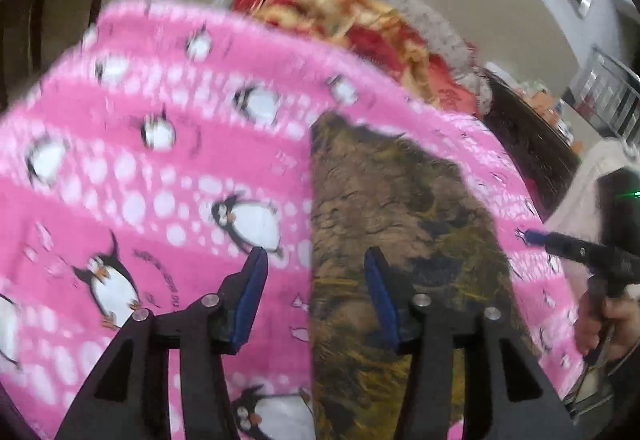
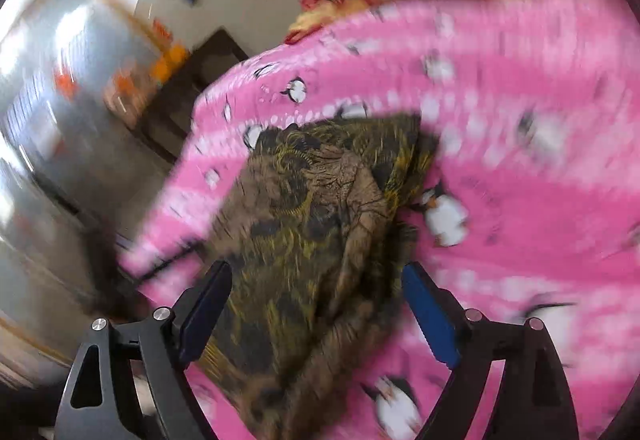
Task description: Fold small clothes
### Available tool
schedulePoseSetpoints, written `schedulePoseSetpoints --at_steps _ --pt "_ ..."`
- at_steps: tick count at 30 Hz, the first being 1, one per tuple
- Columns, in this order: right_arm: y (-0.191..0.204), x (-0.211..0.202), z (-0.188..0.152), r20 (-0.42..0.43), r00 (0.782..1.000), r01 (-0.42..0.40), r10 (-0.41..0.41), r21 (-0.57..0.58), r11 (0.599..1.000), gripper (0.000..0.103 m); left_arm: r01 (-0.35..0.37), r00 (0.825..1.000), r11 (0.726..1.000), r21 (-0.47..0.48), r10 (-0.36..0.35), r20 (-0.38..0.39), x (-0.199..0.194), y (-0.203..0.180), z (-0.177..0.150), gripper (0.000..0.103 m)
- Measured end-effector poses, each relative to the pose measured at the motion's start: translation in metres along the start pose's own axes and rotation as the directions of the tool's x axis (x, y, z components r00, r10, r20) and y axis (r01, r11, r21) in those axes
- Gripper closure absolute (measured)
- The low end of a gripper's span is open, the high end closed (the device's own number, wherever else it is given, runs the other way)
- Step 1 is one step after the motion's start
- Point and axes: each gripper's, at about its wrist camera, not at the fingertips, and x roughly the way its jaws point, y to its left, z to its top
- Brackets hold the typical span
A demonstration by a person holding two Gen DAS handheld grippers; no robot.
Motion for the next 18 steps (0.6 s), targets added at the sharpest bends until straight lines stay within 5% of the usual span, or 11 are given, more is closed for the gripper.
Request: schedulePoseSetpoints --at_steps 2,4,5,6,8,11,16,18 --pt "0.033 -0.008 -0.007 0.033 0.998 0.057 -0.052 -0.169 0.984 0.013 0.007 1.000 0.999 0.051 -0.008 0.013 -0.006 -0.014 0.000 0.056" --pt "0.067 0.009 -0.012 -0.024 0.996 0.070 -0.083 -0.334 0.940 0.022 0.024 1.000 0.996 0.083 -0.023 -0.008 -0.001 -0.025 -0.002 0.081" --pt "0.079 0.019 -0.015 -0.048 0.994 0.076 -0.102 -0.391 0.917 0.037 0.026 0.999 0.997 0.078 -0.024 -0.025 0.004 -0.027 -0.003 0.085" --pt "0.088 0.030 -0.017 -0.052 0.995 0.058 -0.089 -0.436 0.898 0.048 0.035 0.998 0.998 0.056 -0.032 -0.052 0.011 -0.025 -0.006 0.088" --pt "0.082 0.041 -0.025 -0.060 0.993 0.058 -0.098 -0.478 0.877 0.048 0.040 0.994 0.999 0.002 -0.039 -0.099 0.024 -0.020 -0.016 0.088" --pt "0.050 0.070 -0.037 -0.177 0.978 0.020 -0.108 -0.438 0.899 0.046 0.054 0.993 0.999 -0.003 -0.054 -0.109 0.029 -0.022 -0.024 0.088" --pt "0.005 0.057 -0.054 -0.150 0.989 -0.042 -0.001 -0.280 0.959 0.046 0.083 0.987 0.995 0.063 -0.074 -0.143 0.039 -0.040 -0.026 0.088" --pt "0.001 0.057 -0.055 -0.141 0.990 -0.052 0.018 -0.241 0.969 0.046 0.104 0.985 0.994 0.023 -0.100 -0.143 0.039 -0.037 -0.014 0.088"
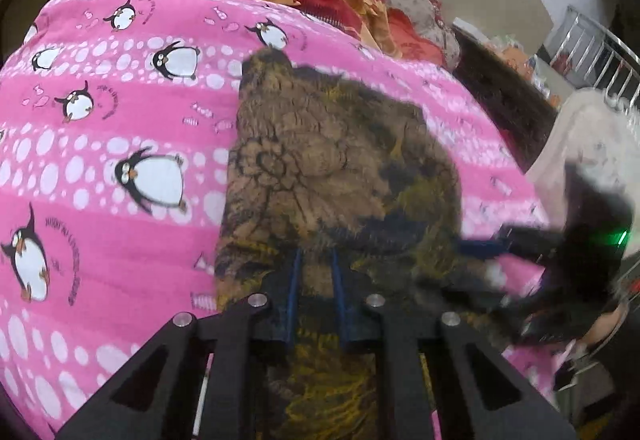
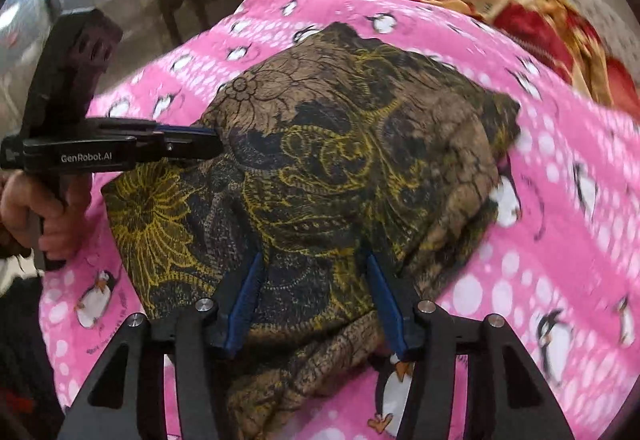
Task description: Fold small clothes
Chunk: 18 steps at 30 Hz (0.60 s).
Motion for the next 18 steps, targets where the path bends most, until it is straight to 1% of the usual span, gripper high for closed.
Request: schedulePoseSetpoints --at_steps 1,2,4,6,8,9,10,11,12,13,14,16,17,18 --pt "0.001 -0.002 -0.002 0.002 1.000 0.001 -0.001 0.002 1.000 0.045 0.014 1.000 1.000 -0.027 -0.014 0.012 -0.002 0.003 0.009 0.088" --pt "0.003 -0.002 -0.003 0.002 1.000 0.004 -0.004 0.001 1.000 0.045 0.012 0.999 0.998 -0.056 -0.010 0.038 -0.003 0.007 0.023 0.088" --pt "0.007 -0.003 -0.005 0.006 1.000 0.009 -0.009 -0.002 1.000 0.044 -0.018 0.998 0.997 -0.079 0.022 0.053 0.005 0.013 0.053 0.088" --pt "0.004 -0.005 -0.008 0.024 1.000 0.006 -0.007 0.005 1.000 0.044 -0.048 0.998 0.993 -0.110 0.051 0.028 0.027 0.019 0.082 0.088" --pt "0.005 -0.006 -0.009 0.040 0.999 0.008 -0.008 0.006 1.000 0.043 -0.076 0.997 0.990 -0.121 0.077 0.002 0.048 0.022 0.099 0.088" --pt "0.007 -0.007 -0.008 0.043 0.999 0.008 -0.008 0.007 1.000 0.043 -0.115 0.993 0.986 -0.120 0.114 -0.013 0.065 0.023 0.106 0.088" --pt "0.008 -0.006 -0.008 0.046 0.999 0.008 -0.008 0.007 1.000 0.043 -0.138 0.990 0.984 -0.115 0.136 -0.027 0.074 0.025 0.107 0.088" --pt "0.009 -0.004 -0.007 0.047 0.999 0.010 -0.010 0.009 1.000 0.043 -0.167 0.985 0.980 -0.104 0.161 -0.056 0.089 0.028 0.107 0.088" --pt "0.009 -0.005 -0.008 0.052 0.999 0.010 -0.011 0.010 1.000 0.043 -0.177 0.983 0.981 -0.085 0.172 -0.066 0.100 0.029 0.103 0.088" --pt "0.008 -0.005 -0.010 0.058 0.998 0.008 -0.009 0.012 1.000 0.043 -0.177 0.984 0.982 -0.063 0.175 -0.031 0.102 0.029 0.099 0.087" --pt "0.008 -0.005 -0.011 0.063 0.998 0.008 -0.009 0.013 1.000 0.043 -0.167 0.986 0.983 -0.074 0.167 -0.017 0.102 0.032 0.098 0.087" --pt "0.008 -0.006 -0.012 0.068 0.998 0.009 -0.010 0.013 1.000 0.043 -0.137 0.991 0.984 -0.112 0.136 -0.015 0.102 0.040 0.099 0.087" --pt "0.009 -0.007 -0.013 0.068 0.998 0.009 -0.010 0.013 1.000 0.043 -0.136 0.991 0.984 -0.114 0.135 -0.015 0.101 0.041 0.099 0.087" --pt "0.009 -0.007 -0.012 0.067 0.998 0.011 -0.012 0.013 1.000 0.043 -0.151 0.989 0.983 -0.100 0.150 -0.014 0.100 0.037 0.100 0.087"
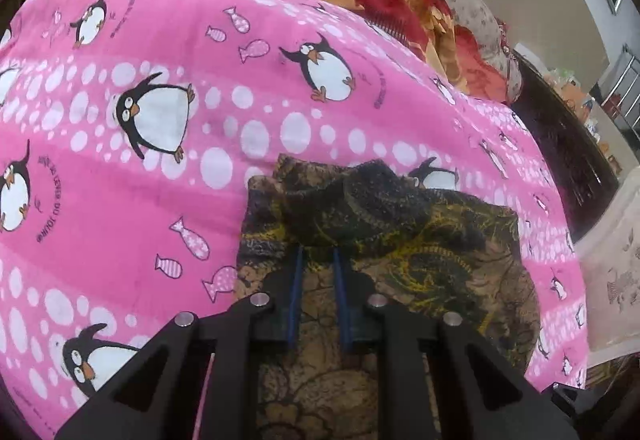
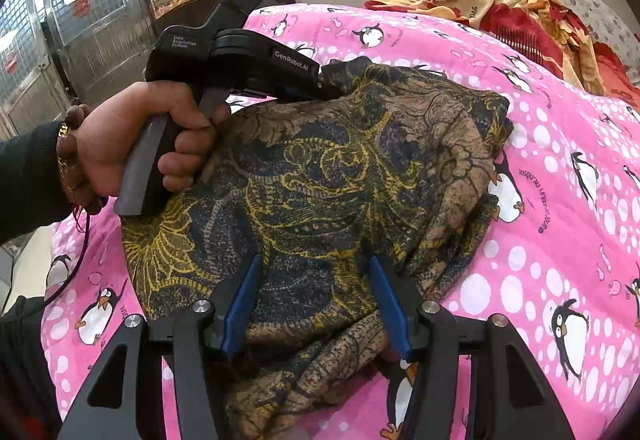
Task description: Fold small clothes
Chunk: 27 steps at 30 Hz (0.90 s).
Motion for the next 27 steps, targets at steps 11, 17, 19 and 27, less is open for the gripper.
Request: schedulePoseSetpoints --at_steps 11,17,19,27 --pt "-0.012 -0.044 0.073 0.099 0.993 0.057 -0.062 0.054 0.997 0.041 0.052 0.993 0.997 -0.050 -0.047 0.104 -0.041 0.003 0.021 0.066" --pt "-0.055 0.028 0.086 -0.052 0.994 0.101 -0.098 0.056 0.993 0.041 0.048 0.997 0.996 -0.078 -0.043 0.058 -0.011 0.004 0.024 0.065" --pt "-0.075 0.044 0.072 -0.058 0.997 0.052 -0.046 0.109 0.993 0.042 0.038 0.997 0.997 -0.062 -0.035 0.063 0.001 0.003 0.016 0.063" --pt "-0.071 0.031 0.078 -0.034 0.999 0.036 -0.033 0.104 0.994 0.041 0.040 0.995 0.996 -0.081 -0.033 0.091 0.002 0.007 0.010 0.062"
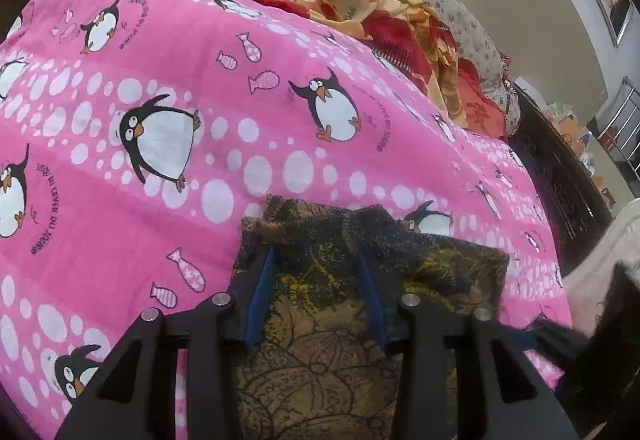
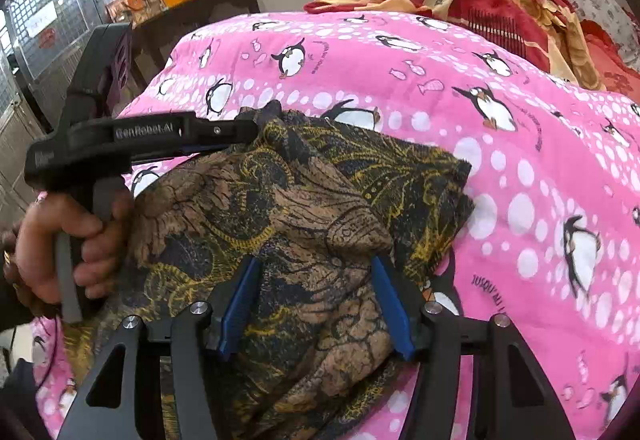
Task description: Fold small clothes
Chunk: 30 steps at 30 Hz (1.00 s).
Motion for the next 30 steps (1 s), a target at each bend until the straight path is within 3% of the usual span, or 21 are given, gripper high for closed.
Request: schedulePoseSetpoints --at_steps 3,5,7,8,10,13,15,18,20,23,26,28,30 --pt "0.000 -0.017 0.018 0.084 0.994 0.066 -0.069 0.030 0.997 0.041 -0.017 1.000 1.000 0.011 0.017 0.004 0.001 -0.003 -0.001 0.062" --pt "0.001 0.002 0.027 0.035 0.994 0.105 -0.106 0.034 0.994 0.041 -0.018 1.000 1.000 0.011 0.018 0.003 0.001 -0.003 -0.001 0.062" --pt "0.006 0.033 0.021 -0.070 0.984 0.159 -0.163 -0.048 0.986 0.038 -0.011 1.000 1.000 0.008 0.011 -0.001 0.002 -0.004 -0.001 0.060" --pt "0.011 0.036 0.019 -0.042 0.981 0.184 -0.189 -0.096 0.978 0.036 -0.010 1.000 1.000 0.007 0.010 -0.009 0.004 -0.004 -0.001 0.060" --pt "0.011 0.033 0.024 -0.070 0.978 0.195 -0.199 -0.060 0.979 0.036 -0.010 1.000 1.000 0.018 0.011 -0.013 0.004 -0.008 -0.001 0.053" --pt "0.020 0.008 0.031 -0.095 0.974 0.203 -0.204 -0.017 0.979 0.036 -0.004 0.998 0.998 0.056 0.007 -0.058 0.004 -0.015 0.005 0.031" --pt "0.037 -0.018 0.023 -0.068 0.972 0.224 -0.227 -0.044 0.974 0.033 -0.025 0.996 0.996 0.089 0.033 -0.084 -0.008 -0.020 0.010 0.031" --pt "0.072 -0.055 -0.007 -0.017 0.976 0.217 -0.218 -0.075 0.973 0.019 0.003 1.000 0.993 0.121 0.000 -0.027 -0.056 -0.023 0.006 0.031" --pt "0.098 -0.070 -0.033 0.014 0.976 0.217 -0.217 -0.106 0.970 0.019 0.033 0.999 0.982 0.184 -0.035 0.012 -0.097 -0.031 -0.013 0.031" --pt "0.125 -0.069 -0.072 0.002 0.983 0.181 -0.182 -0.135 0.974 0.019 0.034 0.999 0.966 0.255 -0.035 -0.001 -0.132 -0.038 -0.050 0.031" --pt "0.131 -0.050 -0.101 -0.066 0.974 0.205 -0.216 -0.145 0.968 0.018 0.003 0.998 0.964 0.266 0.016 -0.068 -0.133 -0.038 -0.093 0.031" --pt "0.126 -0.036 -0.118 -0.107 0.966 0.224 -0.236 -0.117 0.968 0.002 -0.025 0.989 0.963 0.268 0.064 -0.136 -0.115 -0.035 -0.120 0.030" --pt "0.111 -0.033 -0.128 -0.104 0.980 0.170 -0.170 -0.005 0.985 0.000 -0.096 0.990 0.939 0.329 0.124 -0.065 -0.110 -0.040 -0.135 0.023"
